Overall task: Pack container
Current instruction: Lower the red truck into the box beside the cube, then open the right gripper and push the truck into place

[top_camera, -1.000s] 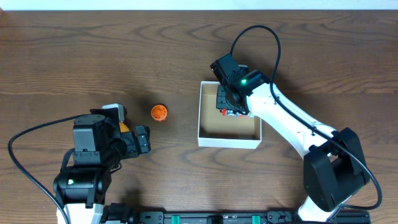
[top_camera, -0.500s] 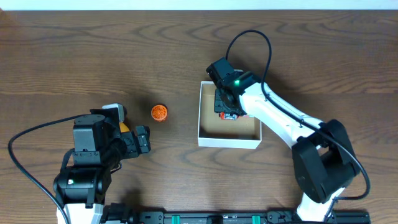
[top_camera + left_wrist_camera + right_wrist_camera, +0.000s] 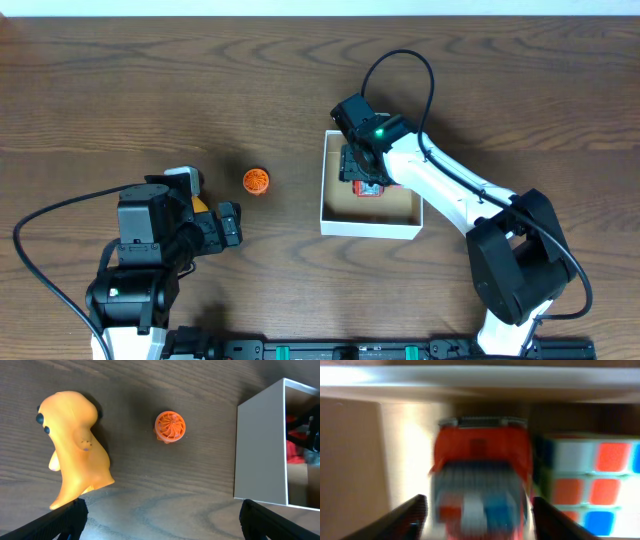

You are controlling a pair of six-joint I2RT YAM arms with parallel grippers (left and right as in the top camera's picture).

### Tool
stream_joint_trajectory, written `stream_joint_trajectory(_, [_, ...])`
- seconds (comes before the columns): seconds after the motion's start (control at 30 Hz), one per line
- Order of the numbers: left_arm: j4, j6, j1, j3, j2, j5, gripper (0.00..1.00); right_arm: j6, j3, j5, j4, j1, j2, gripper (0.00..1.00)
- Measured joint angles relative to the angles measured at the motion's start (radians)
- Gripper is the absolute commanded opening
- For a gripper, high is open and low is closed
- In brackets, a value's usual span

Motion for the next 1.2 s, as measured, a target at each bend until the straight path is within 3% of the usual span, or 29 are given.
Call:
stream_joint_trajectory(0.03, [0.0,0.0,0.0,0.0,0.0,0.0,0.98,-0.001,0.0,0.0,0.002,0.001,0.0,0.99])
stream_joint_trajectory(0.27, [-0.007,0.0,0.0,0.0,0.0,0.0,0.98,-0.008,0.0,0.001,0.0,0.003,0.0,0.99])
stream_joint_trajectory(0.57, [-0.015,0.0,0.0,0.0,0.0,0.0,0.98,-0.01,0.018,0.01,-0.064,0.003,0.0,0.91])
stream_joint_trajectory(0.83, [-0.015,0.0,0.0,0.0,0.0,0.0,0.98,-0.039,0.174,0.1,-0.184,0.003,-0.037,0.88])
stream_joint_trajectory(0.9, [-0.015,0.0,0.0,0.0,0.0,0.0,0.98,-0.058,0.205,0.109,-0.193,0.005,-0.059,0.8])
stream_joint_trajectory(1.0, [-0.015,0.0,0.0,0.0,0.0,0.0,0.98,-0.116,0.226,0.087,-0.195,0.012,-0.082,0.48])
stream_joint_trajectory(1.2, [-0.015,0.0,0.0,0.0,0.0,0.0,0.98,-0.22,0.223,0.019,-0.202,0.065,-0.084,0.13])
